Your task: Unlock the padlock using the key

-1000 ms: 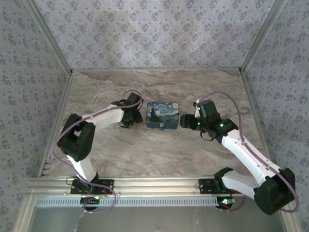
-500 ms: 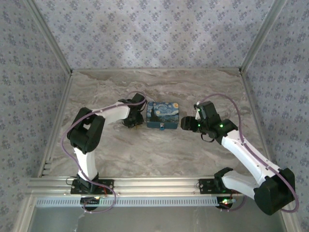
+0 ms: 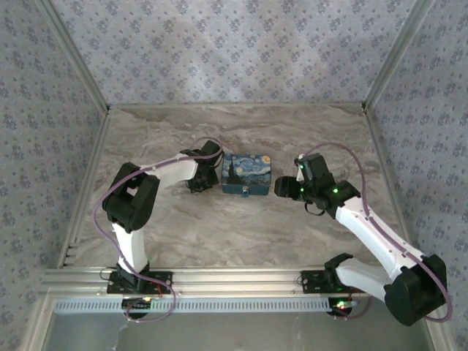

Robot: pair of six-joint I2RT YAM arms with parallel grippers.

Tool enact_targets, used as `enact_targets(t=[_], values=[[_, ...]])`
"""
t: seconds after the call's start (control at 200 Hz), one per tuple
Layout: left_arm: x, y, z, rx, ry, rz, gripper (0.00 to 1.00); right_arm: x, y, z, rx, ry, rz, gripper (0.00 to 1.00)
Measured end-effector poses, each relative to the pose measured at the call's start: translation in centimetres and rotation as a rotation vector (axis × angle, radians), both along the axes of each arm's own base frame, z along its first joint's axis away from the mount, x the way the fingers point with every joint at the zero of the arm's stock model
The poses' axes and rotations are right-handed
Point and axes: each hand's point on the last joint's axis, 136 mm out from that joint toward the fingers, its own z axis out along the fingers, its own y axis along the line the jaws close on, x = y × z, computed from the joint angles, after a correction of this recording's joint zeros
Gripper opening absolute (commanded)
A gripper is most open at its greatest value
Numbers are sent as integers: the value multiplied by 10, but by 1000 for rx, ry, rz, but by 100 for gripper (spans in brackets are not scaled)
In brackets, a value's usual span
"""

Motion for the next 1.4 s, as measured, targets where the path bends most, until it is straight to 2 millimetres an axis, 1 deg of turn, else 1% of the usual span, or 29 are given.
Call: enact_targets(t=[0.1, 0.19, 0.26, 0.4, 0.48, 0.585, 0.735, 0.855, 0.954, 1.119, 1.279, 1.399], values=[[-2, 1, 3, 5, 0, -20, 0, -1, 0, 3, 8, -10, -3, 65], [-5, 3, 20, 2, -17, -44, 0, 0, 1, 10, 26, -34, -1, 65], [-4, 2, 43, -23, -62, -65, 0, 1, 4, 18, 51, -61, 9, 65], [-2, -7, 102, -117, -183, -116, 0, 0, 16, 35, 130, -113, 52, 64], [-3, -16, 134, -183, -251, -161, 0, 1, 25, 44, 182, -137, 83, 62], [-10, -33, 167, -270, -323, -233, 0, 2, 38, 60, 261, -172, 123, 57], [-25, -61, 202, -383, -398, -345, 0, 4, 56, 83, 387, -208, 170, 50], [-40, -82, 227, -465, -449, -431, 0, 7, 69, 95, 469, -209, 200, 44], [-53, -98, 242, -510, -482, -497, 0, 10, 80, 101, 530, -195, 218, 42], [-69, -119, 254, -554, -505, -574, 0, 13, 91, 117, 604, -197, 236, 39], [-75, -127, 259, -571, -516, -597, 0, 15, 98, 135, 656, -220, 252, 35], [-78, -130, 260, -577, -518, -607, 0, 18, 100, 139, 668, -225, 251, 32]])
